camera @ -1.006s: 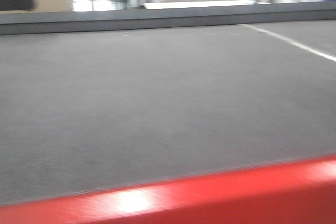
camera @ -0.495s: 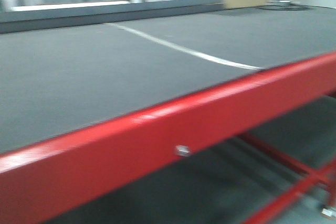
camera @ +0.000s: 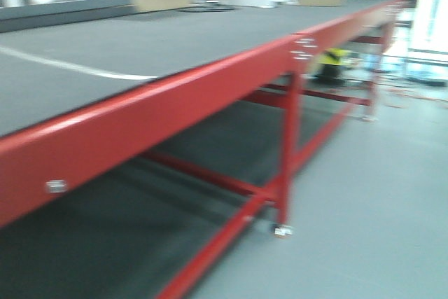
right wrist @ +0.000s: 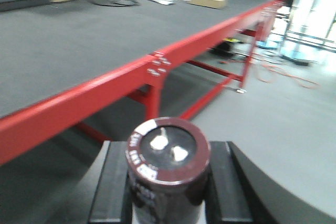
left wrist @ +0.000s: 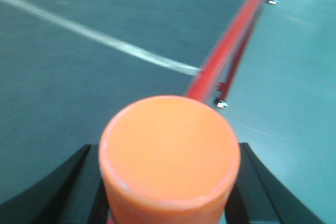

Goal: Place cylindrical capacitor in blue bin on shelf
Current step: 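Drive the base to the shelf of blue bins holding both cylinders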

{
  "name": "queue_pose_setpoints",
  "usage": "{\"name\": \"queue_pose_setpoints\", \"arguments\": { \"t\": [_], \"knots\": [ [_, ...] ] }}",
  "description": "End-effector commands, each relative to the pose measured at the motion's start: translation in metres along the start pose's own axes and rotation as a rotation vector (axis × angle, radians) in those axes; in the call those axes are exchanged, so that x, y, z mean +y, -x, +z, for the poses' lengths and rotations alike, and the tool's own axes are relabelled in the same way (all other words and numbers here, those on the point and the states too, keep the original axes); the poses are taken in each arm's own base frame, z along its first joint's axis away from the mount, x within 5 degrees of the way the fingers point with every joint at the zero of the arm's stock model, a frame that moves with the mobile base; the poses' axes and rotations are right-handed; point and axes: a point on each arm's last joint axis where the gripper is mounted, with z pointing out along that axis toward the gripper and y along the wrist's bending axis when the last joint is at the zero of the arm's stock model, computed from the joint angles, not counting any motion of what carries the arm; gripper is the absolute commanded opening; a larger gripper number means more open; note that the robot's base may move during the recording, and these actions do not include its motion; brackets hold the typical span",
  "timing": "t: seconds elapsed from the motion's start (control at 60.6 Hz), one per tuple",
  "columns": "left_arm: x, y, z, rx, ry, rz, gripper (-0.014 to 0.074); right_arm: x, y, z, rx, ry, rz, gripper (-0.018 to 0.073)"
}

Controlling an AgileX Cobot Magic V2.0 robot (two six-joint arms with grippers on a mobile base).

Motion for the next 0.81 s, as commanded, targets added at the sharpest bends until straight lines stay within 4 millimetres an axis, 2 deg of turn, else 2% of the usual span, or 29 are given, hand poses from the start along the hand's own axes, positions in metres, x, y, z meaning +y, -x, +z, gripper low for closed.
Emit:
{"name": "queue_pose_setpoints", "arguments": {
  "t": [0.0, 0.792],
  "knots": [
    [-0.0011, 0.0031, -0.0024, -0.029, -0.008, -0.002, -0.0111, -0.0002, 0.0048, -0.0029, -0.04, -0.002, 0.001, -0.006],
    [-0.0011, 0.0031, -0.0024, -0.029, -0.008, -0.002, -0.0111, -0.0002, 0.0048, -0.0029, -0.04, -0.002, 0.001, -0.006]
  ]
}}
